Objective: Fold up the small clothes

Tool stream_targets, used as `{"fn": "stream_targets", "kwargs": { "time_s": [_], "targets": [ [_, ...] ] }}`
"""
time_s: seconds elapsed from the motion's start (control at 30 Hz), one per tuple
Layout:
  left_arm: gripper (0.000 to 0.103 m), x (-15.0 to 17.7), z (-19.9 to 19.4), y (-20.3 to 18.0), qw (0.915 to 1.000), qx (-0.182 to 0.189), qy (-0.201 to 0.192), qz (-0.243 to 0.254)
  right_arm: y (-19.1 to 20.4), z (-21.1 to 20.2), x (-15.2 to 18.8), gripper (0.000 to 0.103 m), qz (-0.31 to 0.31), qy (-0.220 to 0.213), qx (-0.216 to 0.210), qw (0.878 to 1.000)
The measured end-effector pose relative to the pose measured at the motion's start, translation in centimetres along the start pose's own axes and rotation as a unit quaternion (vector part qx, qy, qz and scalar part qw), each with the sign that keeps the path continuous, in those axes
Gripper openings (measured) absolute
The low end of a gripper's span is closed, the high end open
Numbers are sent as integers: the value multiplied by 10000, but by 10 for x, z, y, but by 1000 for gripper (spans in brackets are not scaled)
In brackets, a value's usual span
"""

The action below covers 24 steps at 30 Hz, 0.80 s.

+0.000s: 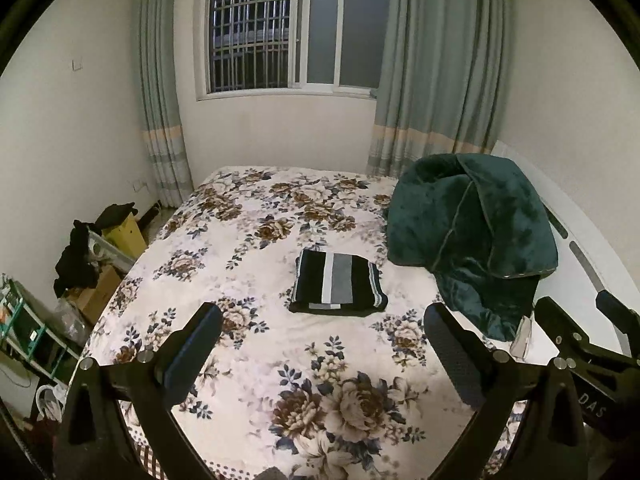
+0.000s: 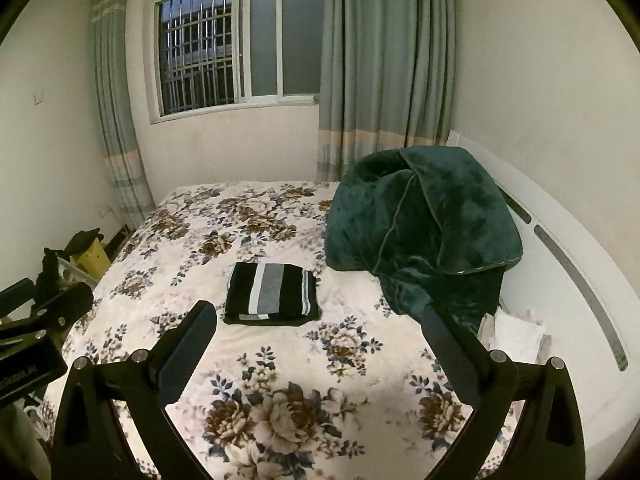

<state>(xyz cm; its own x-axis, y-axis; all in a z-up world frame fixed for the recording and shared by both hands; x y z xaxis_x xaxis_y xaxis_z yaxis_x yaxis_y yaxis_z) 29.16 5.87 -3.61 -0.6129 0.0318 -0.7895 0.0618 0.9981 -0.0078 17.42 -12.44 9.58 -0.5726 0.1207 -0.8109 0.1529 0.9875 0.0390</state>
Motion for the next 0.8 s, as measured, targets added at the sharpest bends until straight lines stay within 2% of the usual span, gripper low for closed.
{"fn": "stream_targets", "kwargs": {
  "time_s": [0.8],
  "targets": [
    [103,-3,-13,2,9996,-245,-96,78,0,-18,-8,103,-58,-38,-90,9999]
  ]
}}
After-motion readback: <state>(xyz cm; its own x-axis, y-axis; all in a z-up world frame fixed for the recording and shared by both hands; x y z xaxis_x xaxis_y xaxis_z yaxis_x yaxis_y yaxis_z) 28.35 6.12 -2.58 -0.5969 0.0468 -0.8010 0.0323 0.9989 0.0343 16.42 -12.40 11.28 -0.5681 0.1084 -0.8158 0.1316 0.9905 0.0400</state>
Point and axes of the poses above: each gripper's, at about its wrist camera, not at the fingertips, and z roughly the way its jaws point, y to its left, x to its underside, the point moved 4 cm from there along z, roughly the way its jaws point, and after that the axes turned 4 degrees about z, right-handed, at the moved point
